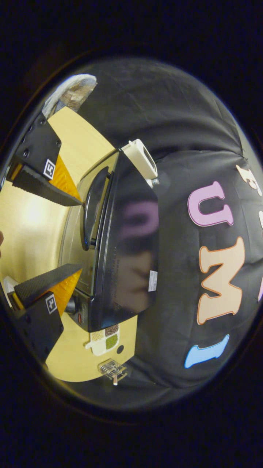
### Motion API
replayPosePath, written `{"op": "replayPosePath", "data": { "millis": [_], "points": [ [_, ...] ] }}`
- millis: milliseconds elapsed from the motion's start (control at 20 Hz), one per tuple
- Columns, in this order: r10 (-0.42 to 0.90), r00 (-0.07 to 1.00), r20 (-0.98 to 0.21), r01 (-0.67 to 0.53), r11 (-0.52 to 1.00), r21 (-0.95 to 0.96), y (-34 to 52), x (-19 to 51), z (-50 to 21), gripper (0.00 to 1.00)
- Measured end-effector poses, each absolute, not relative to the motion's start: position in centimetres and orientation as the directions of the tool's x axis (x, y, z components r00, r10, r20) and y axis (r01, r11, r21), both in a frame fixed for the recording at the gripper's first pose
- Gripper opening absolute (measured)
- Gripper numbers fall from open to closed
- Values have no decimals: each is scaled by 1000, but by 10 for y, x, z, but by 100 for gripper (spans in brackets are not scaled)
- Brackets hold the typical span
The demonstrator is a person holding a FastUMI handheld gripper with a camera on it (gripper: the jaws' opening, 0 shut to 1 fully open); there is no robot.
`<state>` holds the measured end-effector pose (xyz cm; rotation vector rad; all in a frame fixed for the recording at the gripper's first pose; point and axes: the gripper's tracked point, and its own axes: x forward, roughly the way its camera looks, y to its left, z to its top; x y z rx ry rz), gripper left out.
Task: Open the toaster oven, put the food inside, and close the toaster oven door.
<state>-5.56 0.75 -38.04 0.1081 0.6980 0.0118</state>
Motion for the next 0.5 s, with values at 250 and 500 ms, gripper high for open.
{"op": "replayPosePath", "data": {
  "millis": [250,500],
  "points": [
    [18,768,-640,34,997,69,1,-51,-388,96],
    [4,778,-629,24,999,36,-4,-60,-387,95]
  ]
}}
